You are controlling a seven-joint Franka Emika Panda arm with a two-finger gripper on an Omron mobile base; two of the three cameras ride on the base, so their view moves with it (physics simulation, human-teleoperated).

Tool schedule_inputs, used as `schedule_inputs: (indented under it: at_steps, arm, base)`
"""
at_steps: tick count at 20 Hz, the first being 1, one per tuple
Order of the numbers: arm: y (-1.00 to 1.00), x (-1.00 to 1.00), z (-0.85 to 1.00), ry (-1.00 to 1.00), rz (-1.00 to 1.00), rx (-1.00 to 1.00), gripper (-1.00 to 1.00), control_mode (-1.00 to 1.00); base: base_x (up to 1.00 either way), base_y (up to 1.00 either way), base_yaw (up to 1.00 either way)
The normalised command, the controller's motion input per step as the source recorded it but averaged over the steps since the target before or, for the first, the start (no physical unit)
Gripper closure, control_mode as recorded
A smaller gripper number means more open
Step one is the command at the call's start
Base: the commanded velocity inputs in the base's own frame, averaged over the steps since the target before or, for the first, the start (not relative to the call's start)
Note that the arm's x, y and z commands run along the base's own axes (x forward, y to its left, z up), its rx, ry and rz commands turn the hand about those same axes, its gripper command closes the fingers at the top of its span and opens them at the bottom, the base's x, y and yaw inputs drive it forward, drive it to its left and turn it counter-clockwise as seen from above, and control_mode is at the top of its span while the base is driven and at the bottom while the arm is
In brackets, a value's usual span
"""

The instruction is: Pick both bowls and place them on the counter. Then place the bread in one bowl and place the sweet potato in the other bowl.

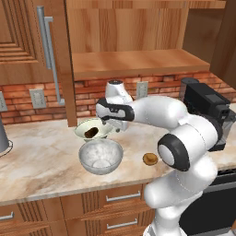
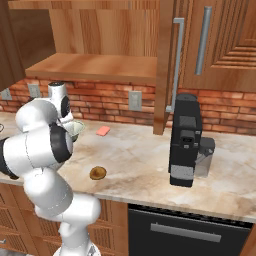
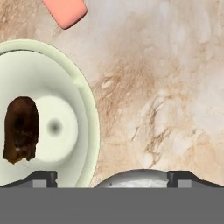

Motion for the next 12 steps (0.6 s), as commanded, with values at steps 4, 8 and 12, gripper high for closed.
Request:
schedule_inputs:
  at_steps: [4,8,12]
  arm:
    - [-0.36,-0.39,0.16,-0.07,0.0,0.0,-1.0,-1.0]
    - [-0.36,-0.43,0.11,-0.08,0.0,0.0,-1.0,-1.0]
    - [-0.42,-0.43,0.09,-0.07,0.01,0.0,-1.0,-1.0]
  base:
    - [0.0,0.0,0.0]
    - [0.0,0.0,0.0]
    - [0.0,0.0,0.0]
